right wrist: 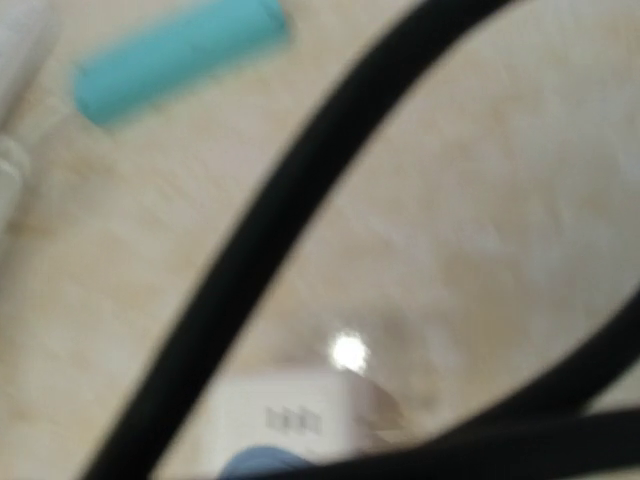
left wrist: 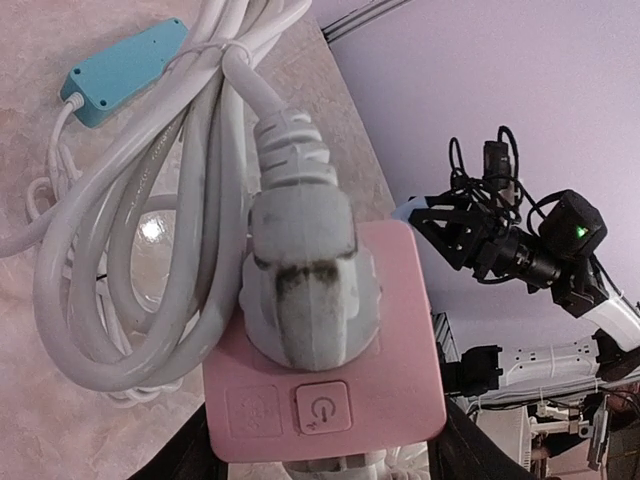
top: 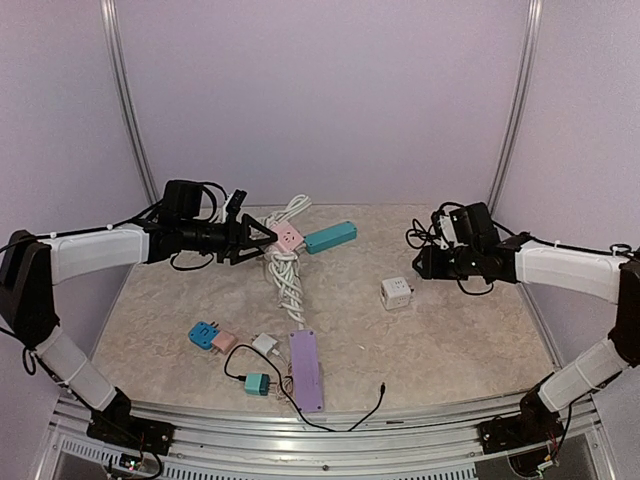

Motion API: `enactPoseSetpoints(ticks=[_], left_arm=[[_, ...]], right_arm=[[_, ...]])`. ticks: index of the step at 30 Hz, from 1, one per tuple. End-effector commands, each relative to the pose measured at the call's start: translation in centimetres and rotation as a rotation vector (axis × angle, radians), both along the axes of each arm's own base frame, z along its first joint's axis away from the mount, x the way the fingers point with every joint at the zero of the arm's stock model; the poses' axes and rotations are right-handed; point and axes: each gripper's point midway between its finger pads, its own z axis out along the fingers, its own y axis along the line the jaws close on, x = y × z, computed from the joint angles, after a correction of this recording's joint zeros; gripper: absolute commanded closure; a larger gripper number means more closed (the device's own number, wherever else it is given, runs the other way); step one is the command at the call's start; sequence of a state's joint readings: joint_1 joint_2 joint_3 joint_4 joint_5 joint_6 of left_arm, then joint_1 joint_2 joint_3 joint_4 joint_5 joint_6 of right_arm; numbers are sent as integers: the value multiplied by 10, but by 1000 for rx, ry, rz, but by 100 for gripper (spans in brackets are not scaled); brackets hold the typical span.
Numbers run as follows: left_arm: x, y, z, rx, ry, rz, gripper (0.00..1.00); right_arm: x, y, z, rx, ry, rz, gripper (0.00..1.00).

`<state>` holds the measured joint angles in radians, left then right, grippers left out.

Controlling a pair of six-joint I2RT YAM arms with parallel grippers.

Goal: Pull the plug off the socket

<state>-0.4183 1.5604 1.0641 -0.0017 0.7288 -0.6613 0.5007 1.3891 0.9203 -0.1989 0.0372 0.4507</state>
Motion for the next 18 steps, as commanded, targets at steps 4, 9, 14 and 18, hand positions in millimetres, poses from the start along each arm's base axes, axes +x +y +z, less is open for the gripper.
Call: enactPoseSetpoints(ticks=[4,9,14,18], left_arm=[[-3,-8,58,-103,-183,-82,69],[-1,-7,56,-99,-173,-79,69],[0,-7,53,-98,-162,-77,69],[1,-7,53,-96,-160,-76,69]], right_arm=[[-10,-15,-72,54,227,36,100],[-8,-27,-89,38,276,24,100],[-9,-39,-109,10,344,32,93],[-6,-48,-113,11,348,19,74]])
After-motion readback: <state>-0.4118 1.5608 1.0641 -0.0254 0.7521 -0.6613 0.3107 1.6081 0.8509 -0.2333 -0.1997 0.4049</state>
